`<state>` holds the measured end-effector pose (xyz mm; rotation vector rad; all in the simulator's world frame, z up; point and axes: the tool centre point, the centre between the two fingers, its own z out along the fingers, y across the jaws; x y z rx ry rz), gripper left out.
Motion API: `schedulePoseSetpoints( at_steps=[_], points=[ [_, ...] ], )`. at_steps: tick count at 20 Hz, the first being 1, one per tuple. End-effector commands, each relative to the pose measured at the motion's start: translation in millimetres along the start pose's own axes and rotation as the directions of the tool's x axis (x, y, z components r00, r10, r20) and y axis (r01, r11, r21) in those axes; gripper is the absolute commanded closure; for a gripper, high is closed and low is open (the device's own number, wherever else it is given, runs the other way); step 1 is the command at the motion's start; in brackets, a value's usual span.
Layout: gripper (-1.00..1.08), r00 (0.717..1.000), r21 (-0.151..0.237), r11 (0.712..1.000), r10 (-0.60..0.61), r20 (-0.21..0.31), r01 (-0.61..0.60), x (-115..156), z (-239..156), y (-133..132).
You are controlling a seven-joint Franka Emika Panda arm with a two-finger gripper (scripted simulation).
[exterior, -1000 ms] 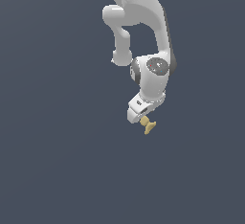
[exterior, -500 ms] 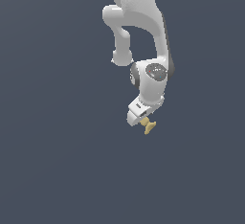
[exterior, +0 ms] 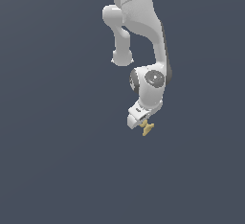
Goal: Pick up the object and move it to a goal position.
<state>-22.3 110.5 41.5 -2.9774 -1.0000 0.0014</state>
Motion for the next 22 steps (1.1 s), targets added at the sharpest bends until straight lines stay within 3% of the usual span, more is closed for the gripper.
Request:
schedulePoseSetpoints(
  at_steps=[1, 13, 22],
  points=[
    [1.08, 1.0, -0.001, 1.0, 0.001, 0.0, -0.001, 0, 0, 1],
    [1.08, 1.0, -0.001, 1.0, 0.0, -0.001, 0.0, -1, -1, 6],
    [1.08, 1.0, -0.001, 1.0, 0.0, -0.001, 0.0, -11, -11, 62]
  ],
)
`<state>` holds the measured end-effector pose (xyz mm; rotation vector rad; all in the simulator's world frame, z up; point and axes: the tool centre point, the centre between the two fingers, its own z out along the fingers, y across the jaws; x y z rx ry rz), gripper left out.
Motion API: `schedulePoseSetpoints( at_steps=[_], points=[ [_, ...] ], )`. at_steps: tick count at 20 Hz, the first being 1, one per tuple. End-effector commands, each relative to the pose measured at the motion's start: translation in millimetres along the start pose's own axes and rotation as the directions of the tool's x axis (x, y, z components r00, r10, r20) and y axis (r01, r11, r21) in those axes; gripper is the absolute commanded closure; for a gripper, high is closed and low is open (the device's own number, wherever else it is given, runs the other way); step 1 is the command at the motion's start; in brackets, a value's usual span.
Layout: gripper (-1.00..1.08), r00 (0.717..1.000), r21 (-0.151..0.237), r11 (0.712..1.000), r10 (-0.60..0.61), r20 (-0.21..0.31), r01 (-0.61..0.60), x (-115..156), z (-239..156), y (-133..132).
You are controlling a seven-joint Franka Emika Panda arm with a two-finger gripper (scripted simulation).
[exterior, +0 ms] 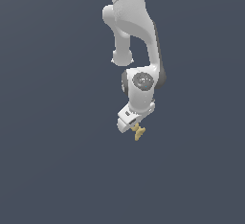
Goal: Pick up the object and move it to a goal position.
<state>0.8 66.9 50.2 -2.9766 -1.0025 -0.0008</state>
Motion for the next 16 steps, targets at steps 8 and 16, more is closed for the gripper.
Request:
schedulePoseSetpoints(
  at_steps=[8, 16],
  points=[
    [1.08, 1.0, 0.0, 1.0, 0.002, 0.0, -0.002, -17, -16, 94],
    [1.08, 1.0, 0.0, 1.0, 0.002, 0.0, -0.002, -27, -28, 165]
  ],
)
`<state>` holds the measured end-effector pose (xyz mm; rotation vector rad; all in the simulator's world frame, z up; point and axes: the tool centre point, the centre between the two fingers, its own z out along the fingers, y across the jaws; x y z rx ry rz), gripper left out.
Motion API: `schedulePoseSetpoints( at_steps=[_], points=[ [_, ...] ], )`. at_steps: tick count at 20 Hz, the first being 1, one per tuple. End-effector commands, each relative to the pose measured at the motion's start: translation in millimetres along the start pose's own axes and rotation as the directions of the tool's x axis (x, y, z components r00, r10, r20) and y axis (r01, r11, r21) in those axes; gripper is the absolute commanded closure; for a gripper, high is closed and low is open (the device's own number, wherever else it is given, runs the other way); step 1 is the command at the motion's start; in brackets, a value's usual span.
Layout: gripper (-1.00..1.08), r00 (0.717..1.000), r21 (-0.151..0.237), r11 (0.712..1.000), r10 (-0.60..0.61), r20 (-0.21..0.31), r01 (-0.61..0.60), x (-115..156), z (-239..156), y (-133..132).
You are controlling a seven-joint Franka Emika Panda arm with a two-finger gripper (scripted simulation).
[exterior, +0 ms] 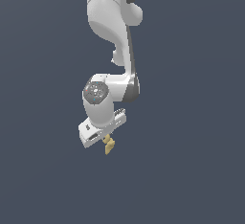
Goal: Pick up the object and move it to a goal position.
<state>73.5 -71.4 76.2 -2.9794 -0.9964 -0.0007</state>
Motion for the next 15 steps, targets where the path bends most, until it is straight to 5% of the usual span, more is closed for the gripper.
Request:
schedulePoseSetpoints(
  at_steps=[1, 15],
  points=[
    [1.08, 1.0, 0.001, 1.0, -0.002, 0.0, 0.002, -2, -3, 16],
    [1.08, 1.0, 0.0, 1.0, -0.002, 0.0, 0.002, -4, -8, 50]
  ],
)
